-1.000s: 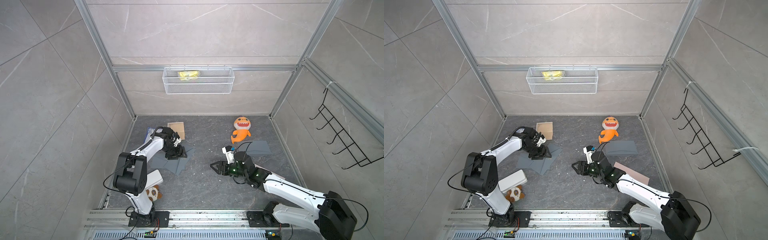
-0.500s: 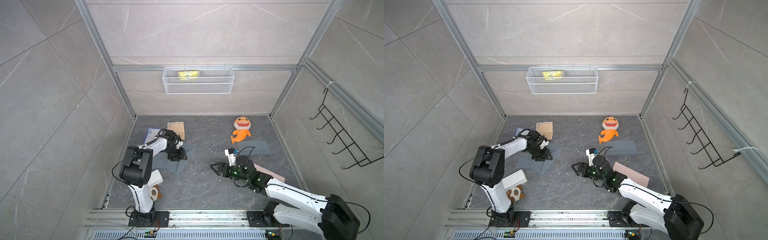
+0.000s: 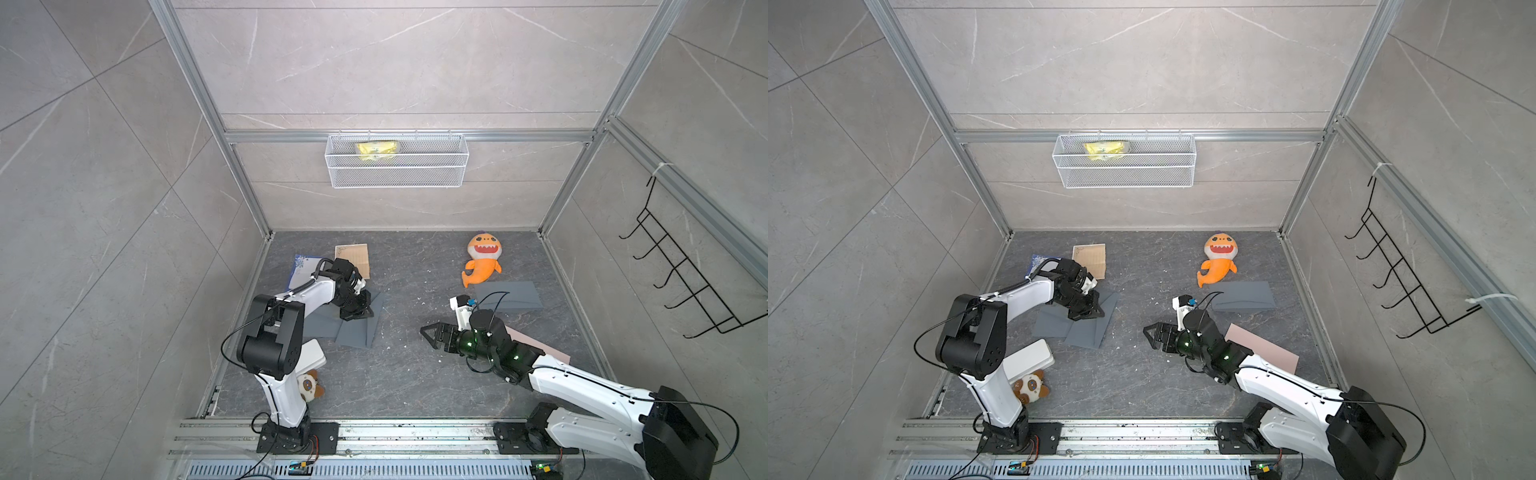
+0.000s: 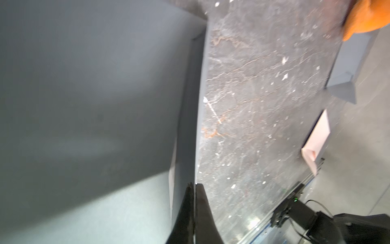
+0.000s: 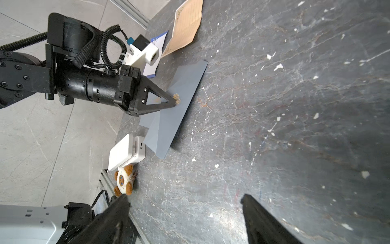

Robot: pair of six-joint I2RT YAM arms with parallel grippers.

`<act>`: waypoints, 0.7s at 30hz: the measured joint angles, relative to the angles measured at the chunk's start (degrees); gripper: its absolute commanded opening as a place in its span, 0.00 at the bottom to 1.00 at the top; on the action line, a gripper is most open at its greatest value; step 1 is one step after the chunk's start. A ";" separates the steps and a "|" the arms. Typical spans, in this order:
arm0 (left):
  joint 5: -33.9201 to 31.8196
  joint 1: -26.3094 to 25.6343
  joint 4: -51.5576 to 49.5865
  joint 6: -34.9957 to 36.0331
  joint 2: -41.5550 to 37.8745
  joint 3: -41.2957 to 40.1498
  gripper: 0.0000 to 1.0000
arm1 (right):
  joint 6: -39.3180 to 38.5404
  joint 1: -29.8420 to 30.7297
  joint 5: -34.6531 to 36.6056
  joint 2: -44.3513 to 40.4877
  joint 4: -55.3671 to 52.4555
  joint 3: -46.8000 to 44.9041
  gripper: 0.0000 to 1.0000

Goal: Take the letter paper out of the envelope
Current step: Pick up the envelope from the envelope.

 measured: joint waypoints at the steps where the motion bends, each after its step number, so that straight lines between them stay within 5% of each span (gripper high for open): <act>1: -0.11 -0.26 -0.02 -1.36 -0.66 0.11 0.00 | -0.33 0.00 0.52 -0.94 1.49 -1.07 0.87; 3: -1.01 -1.11 -0.63 -4.87 -2.23 1.36 0.00 | -1.51 0.00 1.99 -3.52 4.61 -3.67 1.00; 11: -7.74 -6.03 -5.88 -22.38 -6.60 16.85 0.00 | -11.26 0.31 6.78 -9.18 11.63 -5.79 1.00; 21: -14.08 -8.70 -12.81 -43.71 -6.80 35.95 0.00 | -21.27 0.85 7.67 -3.21 16.37 -1.64 0.98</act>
